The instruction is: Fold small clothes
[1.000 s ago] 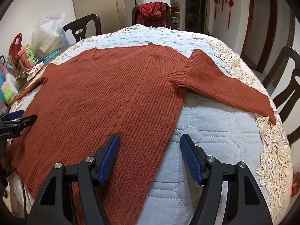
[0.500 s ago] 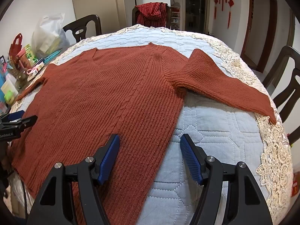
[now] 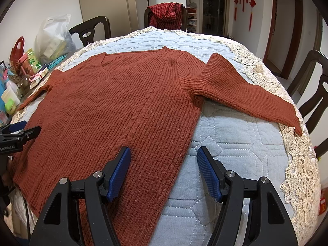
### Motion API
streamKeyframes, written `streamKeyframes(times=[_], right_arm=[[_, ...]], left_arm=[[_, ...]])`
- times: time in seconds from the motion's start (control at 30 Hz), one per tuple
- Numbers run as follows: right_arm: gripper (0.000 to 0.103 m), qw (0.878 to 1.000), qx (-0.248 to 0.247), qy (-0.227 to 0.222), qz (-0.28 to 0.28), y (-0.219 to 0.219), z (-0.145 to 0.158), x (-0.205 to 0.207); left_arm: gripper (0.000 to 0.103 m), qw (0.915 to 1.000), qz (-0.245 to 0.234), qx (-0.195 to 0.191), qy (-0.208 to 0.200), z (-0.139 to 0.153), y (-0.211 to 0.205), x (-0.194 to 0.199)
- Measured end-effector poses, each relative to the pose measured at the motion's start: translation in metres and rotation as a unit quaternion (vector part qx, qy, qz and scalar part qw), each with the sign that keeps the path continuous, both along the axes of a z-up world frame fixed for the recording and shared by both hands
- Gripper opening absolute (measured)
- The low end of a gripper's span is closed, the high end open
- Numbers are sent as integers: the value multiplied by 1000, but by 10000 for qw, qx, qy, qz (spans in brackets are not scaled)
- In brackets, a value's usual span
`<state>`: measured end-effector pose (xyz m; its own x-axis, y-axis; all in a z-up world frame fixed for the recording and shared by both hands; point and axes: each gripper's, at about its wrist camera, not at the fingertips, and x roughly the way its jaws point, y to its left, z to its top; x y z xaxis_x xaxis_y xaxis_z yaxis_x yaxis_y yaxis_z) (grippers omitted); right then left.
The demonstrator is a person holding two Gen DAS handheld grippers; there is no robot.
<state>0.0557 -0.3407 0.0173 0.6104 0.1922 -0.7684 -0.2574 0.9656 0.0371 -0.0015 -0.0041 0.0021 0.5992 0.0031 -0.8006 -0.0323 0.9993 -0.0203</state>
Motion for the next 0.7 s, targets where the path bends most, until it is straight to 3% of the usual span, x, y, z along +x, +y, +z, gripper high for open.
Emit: streamKeyframes(times=[0.7], right_arm=[[68,10000,6,1,0,0,0,0]], left_arm=[[102,10000,2,6,-17,1,0,0]])
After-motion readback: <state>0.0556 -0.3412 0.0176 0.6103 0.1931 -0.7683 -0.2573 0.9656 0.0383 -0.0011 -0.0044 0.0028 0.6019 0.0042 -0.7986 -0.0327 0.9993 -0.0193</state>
